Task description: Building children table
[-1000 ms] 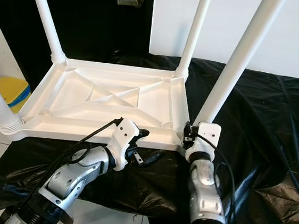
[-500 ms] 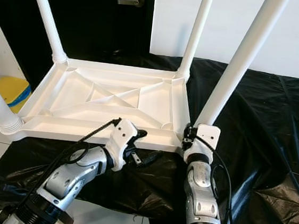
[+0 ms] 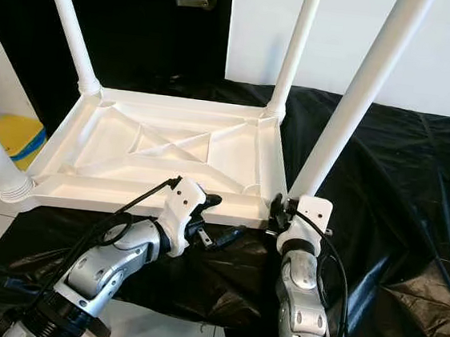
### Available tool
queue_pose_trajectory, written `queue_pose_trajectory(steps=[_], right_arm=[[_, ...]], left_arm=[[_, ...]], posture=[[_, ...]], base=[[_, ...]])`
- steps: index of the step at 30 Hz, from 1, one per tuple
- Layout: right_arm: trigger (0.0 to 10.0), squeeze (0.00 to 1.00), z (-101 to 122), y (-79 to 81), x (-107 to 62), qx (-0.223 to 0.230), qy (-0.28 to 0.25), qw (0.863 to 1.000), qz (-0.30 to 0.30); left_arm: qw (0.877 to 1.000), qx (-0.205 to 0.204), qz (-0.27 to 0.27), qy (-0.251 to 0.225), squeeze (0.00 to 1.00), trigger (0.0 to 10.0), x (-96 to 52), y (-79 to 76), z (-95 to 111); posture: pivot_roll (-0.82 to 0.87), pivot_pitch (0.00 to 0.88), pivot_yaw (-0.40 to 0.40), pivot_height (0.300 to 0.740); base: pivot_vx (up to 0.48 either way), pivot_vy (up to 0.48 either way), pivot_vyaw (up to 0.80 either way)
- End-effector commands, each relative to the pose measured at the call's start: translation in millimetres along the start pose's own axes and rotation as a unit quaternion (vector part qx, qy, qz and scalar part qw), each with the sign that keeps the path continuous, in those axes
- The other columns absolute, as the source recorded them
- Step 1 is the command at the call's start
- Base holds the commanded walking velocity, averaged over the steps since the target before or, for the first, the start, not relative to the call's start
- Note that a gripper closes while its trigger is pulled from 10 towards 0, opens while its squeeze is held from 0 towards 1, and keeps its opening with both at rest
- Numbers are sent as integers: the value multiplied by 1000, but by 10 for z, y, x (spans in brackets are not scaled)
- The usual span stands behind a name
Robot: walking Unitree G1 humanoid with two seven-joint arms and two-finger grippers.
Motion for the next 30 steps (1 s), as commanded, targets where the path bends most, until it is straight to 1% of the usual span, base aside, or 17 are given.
queue_pose_trajectory(steps=[1,4,5,7,9,10,12,13,14,18,21,22,23,24,26,27,30], right_arm=[[10000,0,28,-16,-17,0,-11,1000,6],[10000,0,68,-34,-8,2,-23,999,23],[10000,0,102,-31,8,0,-35,998,48],[10000,0,102,-31,8,0,-35,998,48],[10000,0,164,-70,54,-14,-61,993,96],[10000,0,164,-70,54,-14,-61,993,96],[10000,0,193,-146,124,-40,-81,985,148],[10000,0,193,-146,124,-40,-81,985,148],[10000,0,195,-173,151,-51,-87,981,167],[10000,0,142,-170,211,-106,-92,958,250],[10000,0,142,-170,211,-106,-92,958,250],[10000,0,113,-156,213,-113,-87,954,265],[10000,0,113,-156,213,-113,-87,954,265],[2196,0,64,-124,207,-120,-80,947,286],[2196,0,64,-124,207,-120,-80,947,286],[0,0,9,-91,201,-129,-71,942,301],[0,0,-33,-70,196,-129,-65,939,312]], left_arm=[[999,-3,-32,9,0,10000,1,-84,-19],[999,-3,-34,12,0,10000,5,-97,-27],[999,-4,-36,10,0,10000,12,-103,-14],[999,-4,-36,10,0,10000,12,-103,-14],[999,-2,-38,8,0,10000,21,-104,14],[999,-2,-38,8,0,10000,21,-104,14],[999,2,-39,8,0,10000,28,-96,36],[999,2,-39,8,0,10000,28,-96,36],[999,3,-39,8,0,10000,29,-91,44],[999,9,-39,6,0,10000,26,-60,85],[999,9,-39,6,0,10000,26,-60,85],[999,11,-38,6,0,10000,24,-54,87],[999,11,-38,6,0,10000,24,-54,87],[999,11,-37,6,0,10000,19,-47,94],[999,11,-37,6,0,10000,19,-47,94],[999,11,-35,6,0,10000,9,-39,92],[999,9,-32,6,0,10000,-1,-34,90]], posture=[[-81,0,-33,740],[-82,0,-33,740],[-84,0,-31,740],[-84,0,-31,740],[-90,0,-25,740],[-90,0,-25,740],[-92,6,-18,740],[-92,6,-18,740],[-92,5,-17,740],[-85,3,-10,740],[-85,3,-10,740],[-83,2,-10,740],[-83,2,-10,740],[-73,0,-10,740],[-73,0,-10,740],[-70,0,-11,740],[-66,0,-11,740]], base=[[0,0,0],[0,0,0],[0,0,0],[0,0,0],[0,0,0],[0,0,0],[0,0,0],[0,0,0],[0,0,0],[0,0,0],[0,0,0],[0,0,0],[0,0,0],[0,0,0],[0,0,0],[0,0,0],[0,0,0]])
Point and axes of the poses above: a point about 5 cm out from each wrist's last joint towards the gripper, its own x axis pointing out of the wrist towards the gripper, its own z axis along the axis of the wrist's last joint, y = z × x, the point moved 3 cm from there along x, pointing out of the wrist towards the gripper, and after that the axes turned 15 degrees about -x, right-handed, at the moved point
